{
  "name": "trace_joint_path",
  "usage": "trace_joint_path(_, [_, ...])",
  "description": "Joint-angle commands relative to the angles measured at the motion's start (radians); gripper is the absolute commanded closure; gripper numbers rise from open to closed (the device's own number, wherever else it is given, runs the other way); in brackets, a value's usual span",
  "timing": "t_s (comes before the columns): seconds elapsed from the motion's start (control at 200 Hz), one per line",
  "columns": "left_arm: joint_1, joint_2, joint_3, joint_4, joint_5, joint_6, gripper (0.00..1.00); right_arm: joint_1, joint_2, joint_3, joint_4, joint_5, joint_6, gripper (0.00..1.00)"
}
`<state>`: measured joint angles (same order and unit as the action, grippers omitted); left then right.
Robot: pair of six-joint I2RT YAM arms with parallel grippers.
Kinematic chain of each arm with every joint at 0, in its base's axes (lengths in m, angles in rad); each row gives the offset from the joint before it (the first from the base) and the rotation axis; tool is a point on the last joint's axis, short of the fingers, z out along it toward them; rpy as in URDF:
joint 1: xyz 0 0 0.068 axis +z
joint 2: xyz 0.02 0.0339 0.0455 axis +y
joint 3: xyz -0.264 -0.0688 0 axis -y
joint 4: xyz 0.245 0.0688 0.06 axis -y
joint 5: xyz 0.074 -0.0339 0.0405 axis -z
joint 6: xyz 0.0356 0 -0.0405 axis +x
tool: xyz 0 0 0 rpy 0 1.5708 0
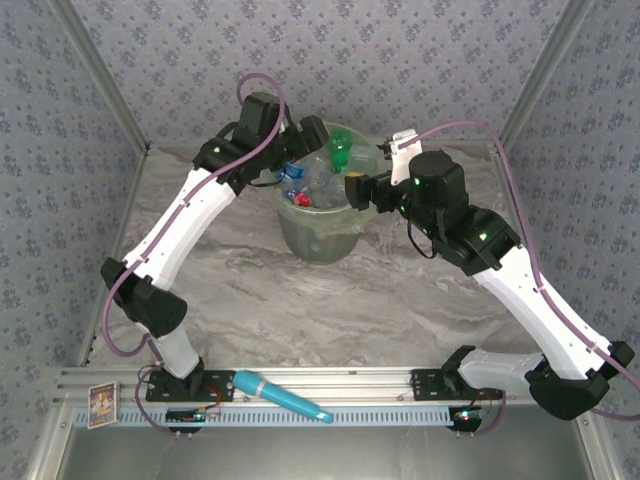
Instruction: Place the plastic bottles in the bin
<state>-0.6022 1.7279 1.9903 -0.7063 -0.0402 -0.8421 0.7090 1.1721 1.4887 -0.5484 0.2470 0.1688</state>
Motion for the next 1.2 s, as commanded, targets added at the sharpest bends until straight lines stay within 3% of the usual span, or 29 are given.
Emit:
trace_joint_path(0.0, [0.002,-0.025,0.057,-0.039,-0.012,0.066,0.11,-0.006,-0.009,-0.004,0.007,0.011,0.011,0.0])
trace_joint_path(0.295, [0.001,-0.009,0.073,-0.051,0.033,0.121,0.11,-0.012,-0.011,-0.005,-0.019,-0.024,0.024,0.0])
trace_joint_path(0.795, [0.005,-0.169,-0.034,-0.058,-0.105,0.23,0.04,-0.133,0.093,0.116,-0.095,-0.104,0.058,0.0])
trace_joint_path(1.194, [0.148,-0.634,-0.691,0.021,-0.429,0.214,0.0,-0.268,-0.013,-0.016,-0.092,-0.089,0.078,0.0])
